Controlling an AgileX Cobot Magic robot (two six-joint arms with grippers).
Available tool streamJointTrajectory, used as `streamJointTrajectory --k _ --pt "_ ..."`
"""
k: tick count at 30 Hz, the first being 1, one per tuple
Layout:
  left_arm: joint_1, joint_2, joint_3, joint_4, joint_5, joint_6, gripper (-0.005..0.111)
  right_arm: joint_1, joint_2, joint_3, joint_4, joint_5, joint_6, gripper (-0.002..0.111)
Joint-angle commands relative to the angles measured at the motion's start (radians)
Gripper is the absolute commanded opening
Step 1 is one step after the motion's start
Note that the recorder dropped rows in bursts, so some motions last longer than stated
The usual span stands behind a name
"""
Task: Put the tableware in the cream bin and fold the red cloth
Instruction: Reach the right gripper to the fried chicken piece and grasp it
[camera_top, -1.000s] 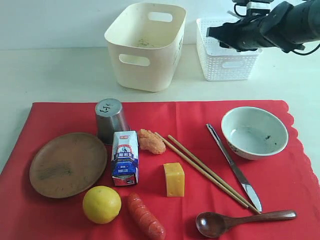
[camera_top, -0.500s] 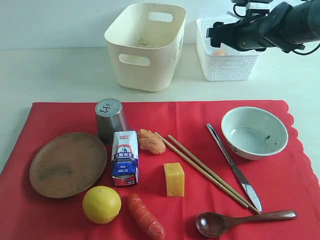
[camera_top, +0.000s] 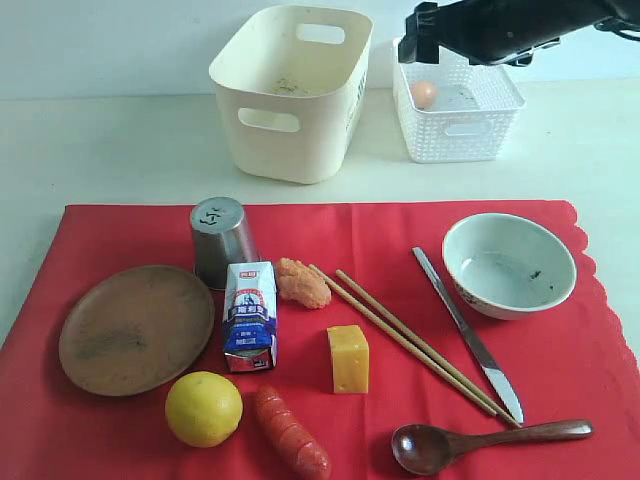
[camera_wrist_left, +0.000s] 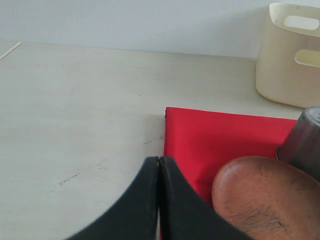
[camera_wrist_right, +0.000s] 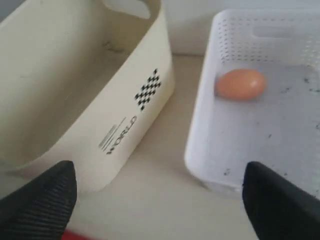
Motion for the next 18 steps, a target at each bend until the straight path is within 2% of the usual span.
streamJointTrajectory --k 1,6,12,18 --pt "-0.006 -0.005 0.003 0.002 -0.012 0.005 0.002 0.000 -0.038 -0.003 -0.012 0.189 -0.028 0.085" --pt "-0.006 -0.005 0.003 0.002 -0.012 0.005 0.002 0.031 -0.061 0.042 -0.012 0.309 -0.069 0.085" --pt "-0.006 -0.005 0.003 0.002 -0.012 0.005 0.002 0.184 -0.072 0.141 -0.012 0.272 -0.117 0.085" --pt "-0.006 -0.005 0.003 0.002 -0.012 0.005 0.002 0.323 -0.029 0.160 -0.047 0.262 -0.184 0.085"
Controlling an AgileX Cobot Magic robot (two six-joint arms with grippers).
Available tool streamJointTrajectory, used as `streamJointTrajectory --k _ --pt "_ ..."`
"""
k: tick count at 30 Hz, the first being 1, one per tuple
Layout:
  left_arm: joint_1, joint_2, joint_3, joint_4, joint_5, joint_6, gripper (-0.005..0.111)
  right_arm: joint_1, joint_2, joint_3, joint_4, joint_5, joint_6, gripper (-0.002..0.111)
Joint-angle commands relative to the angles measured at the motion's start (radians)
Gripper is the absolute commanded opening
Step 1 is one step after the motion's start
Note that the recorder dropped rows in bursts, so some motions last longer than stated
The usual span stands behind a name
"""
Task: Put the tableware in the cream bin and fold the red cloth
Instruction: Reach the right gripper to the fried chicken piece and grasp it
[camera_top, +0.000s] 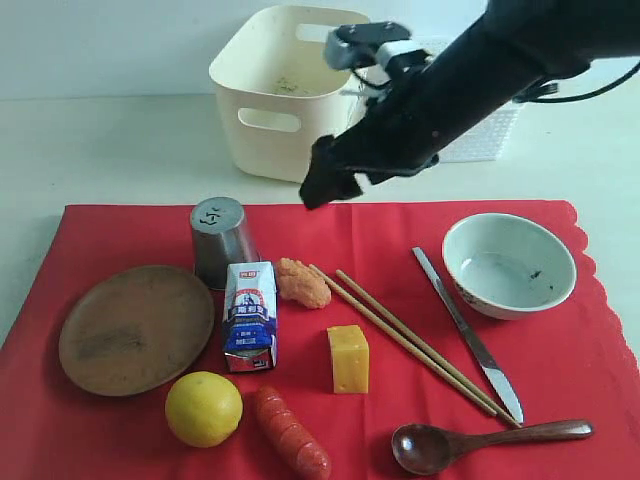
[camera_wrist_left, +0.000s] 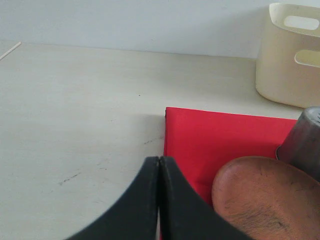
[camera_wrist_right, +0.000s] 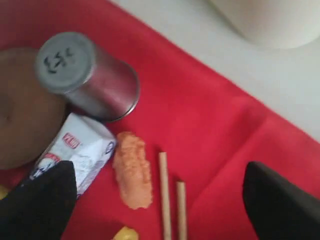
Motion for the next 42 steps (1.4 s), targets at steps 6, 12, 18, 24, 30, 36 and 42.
streamJointTrajectory --k 6,12,18,24,30,36,42 --pt "-0.006 -0.005 0.003 0.002 -0.012 0.005 0.002 0.155 0.083 0.007 -0.176 -0.045 -0.049 0.085" --pt "-0.006 -0.005 0.003 0.002 -0.012 0.005 0.002 0.187 0.157 0.007 -0.249 -0.066 -0.047 0.085" --pt "-0.006 -0.005 0.003 0.002 -0.012 0.005 0.002 0.187 0.217 0.007 -0.307 -0.107 -0.047 0.085" --pt "-0.006 -0.005 0.003 0.002 -0.012 0.005 0.002 0.187 0.251 0.005 -0.308 -0.186 -0.047 0.085" --pt "-0.006 -0.005 0.003 0.002 -0.012 0.005 0.002 0.187 0.267 0.005 -0.308 -0.202 -0.047 0.052" --pt "-0.006 -0.005 0.003 0.002 -0.012 0.005 0.002 0.187 0.236 0.005 -0.311 -0.192 -0.004 0.003" --pt "-0.006 -0.005 0.003 0.002 -0.012 0.005 0.002 0.187 0.119 0.005 -0.318 -0.192 0.034 0.000"
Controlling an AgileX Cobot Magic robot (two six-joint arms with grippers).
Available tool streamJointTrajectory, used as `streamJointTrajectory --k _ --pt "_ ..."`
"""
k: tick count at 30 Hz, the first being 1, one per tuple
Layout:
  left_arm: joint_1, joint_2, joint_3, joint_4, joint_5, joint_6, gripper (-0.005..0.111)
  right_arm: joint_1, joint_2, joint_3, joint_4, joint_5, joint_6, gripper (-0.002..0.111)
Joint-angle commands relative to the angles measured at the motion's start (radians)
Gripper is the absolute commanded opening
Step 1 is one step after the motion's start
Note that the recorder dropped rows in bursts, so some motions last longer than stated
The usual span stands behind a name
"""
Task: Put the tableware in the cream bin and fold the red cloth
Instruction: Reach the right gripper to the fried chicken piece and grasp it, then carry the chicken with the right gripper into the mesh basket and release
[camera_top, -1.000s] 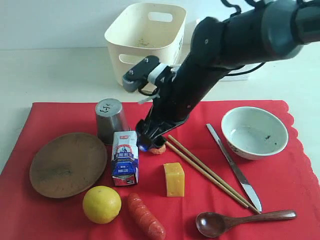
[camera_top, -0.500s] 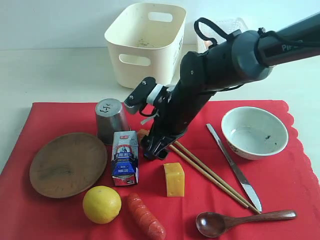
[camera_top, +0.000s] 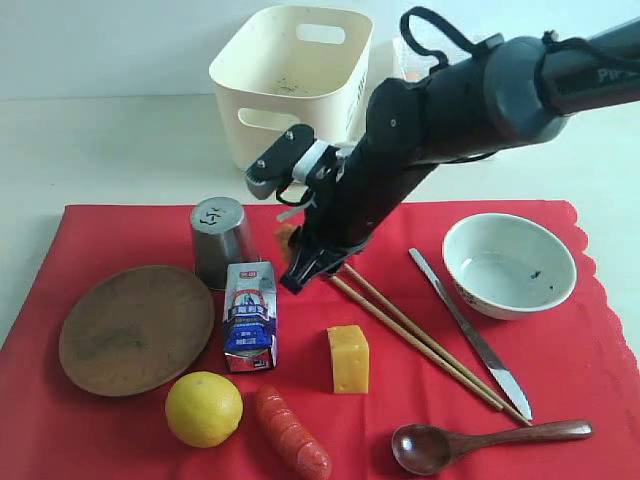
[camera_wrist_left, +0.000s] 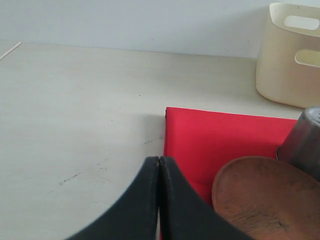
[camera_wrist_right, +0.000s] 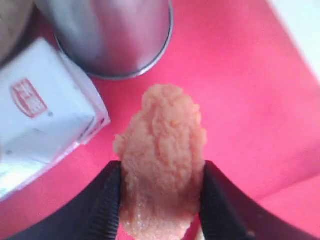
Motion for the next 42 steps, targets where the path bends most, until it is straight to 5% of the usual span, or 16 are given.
streamJointTrajectory --k 1,9,17,27,31,42 --pt "-0.006 -0.005 0.003 0.002 -0.012 0.005 0.002 0.001 -0.075 0.000 -0.007 -0.003 0.030 0.000" --pt "-0.006 -0.005 0.003 0.002 -0.012 0.005 0.002 -0.025 -0.190 0.000 -0.172 -0.008 0.253 0.000" --pt "-0.006 -0.005 0.003 0.002 -0.012 0.005 0.002 -0.175 -0.231 0.000 -0.290 -0.040 0.448 0.000" --pt "-0.006 -0.005 0.003 0.002 -0.012 0.005 0.002 -0.380 -0.143 0.000 -0.290 -0.415 0.606 0.000" --pt "-0.006 -0.005 0.003 0.002 -0.012 0.005 0.002 -0.409 -0.082 -0.003 -0.280 -0.569 0.627 0.000" --pt "-0.006 -0.005 0.003 0.002 -0.012 0.005 0.002 -0.417 0.035 -0.134 -0.194 -0.542 0.627 0.000"
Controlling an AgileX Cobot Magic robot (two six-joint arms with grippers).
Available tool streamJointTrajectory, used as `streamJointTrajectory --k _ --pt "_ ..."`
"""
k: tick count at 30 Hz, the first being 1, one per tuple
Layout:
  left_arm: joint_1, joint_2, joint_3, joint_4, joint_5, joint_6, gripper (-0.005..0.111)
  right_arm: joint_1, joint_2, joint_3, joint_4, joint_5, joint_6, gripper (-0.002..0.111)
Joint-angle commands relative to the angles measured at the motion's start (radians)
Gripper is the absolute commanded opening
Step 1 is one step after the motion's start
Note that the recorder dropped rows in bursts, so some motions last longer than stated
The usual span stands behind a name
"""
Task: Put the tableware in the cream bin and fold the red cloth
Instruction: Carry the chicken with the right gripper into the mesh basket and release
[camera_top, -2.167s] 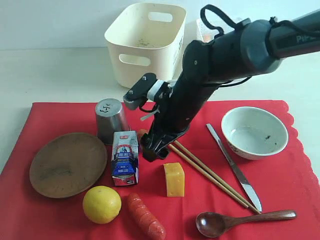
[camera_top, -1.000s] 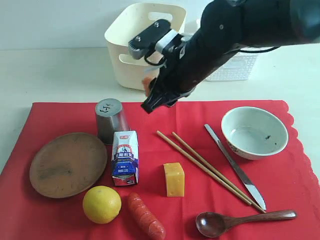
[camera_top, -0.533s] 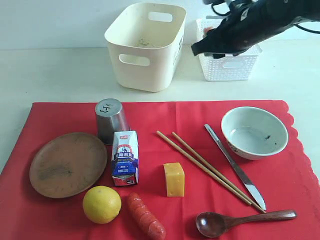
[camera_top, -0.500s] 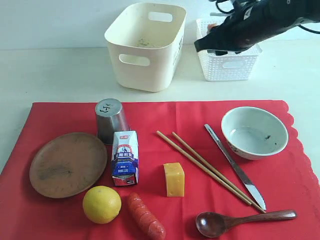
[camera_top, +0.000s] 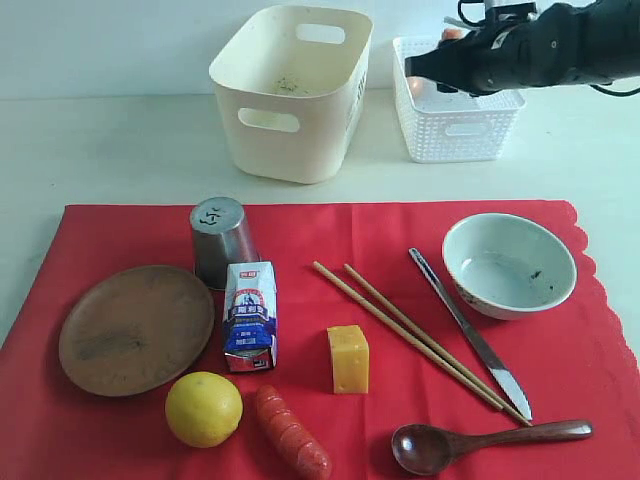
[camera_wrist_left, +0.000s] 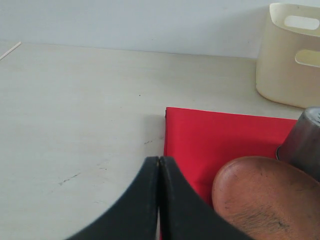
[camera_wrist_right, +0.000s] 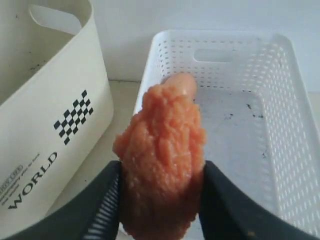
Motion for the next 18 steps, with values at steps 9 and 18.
streamJointTrajectory --k 9,18 --pt "-0.006 -0.005 0.003 0.002 -0.012 0.005 0.002 -0.003 0.102 -0.129 0.025 -0.004 0.000 0.012" --pt "-0.006 -0.005 0.003 0.002 -0.012 0.005 0.002 -0.003 0.165 -0.163 0.041 -0.009 0.000 0.063"
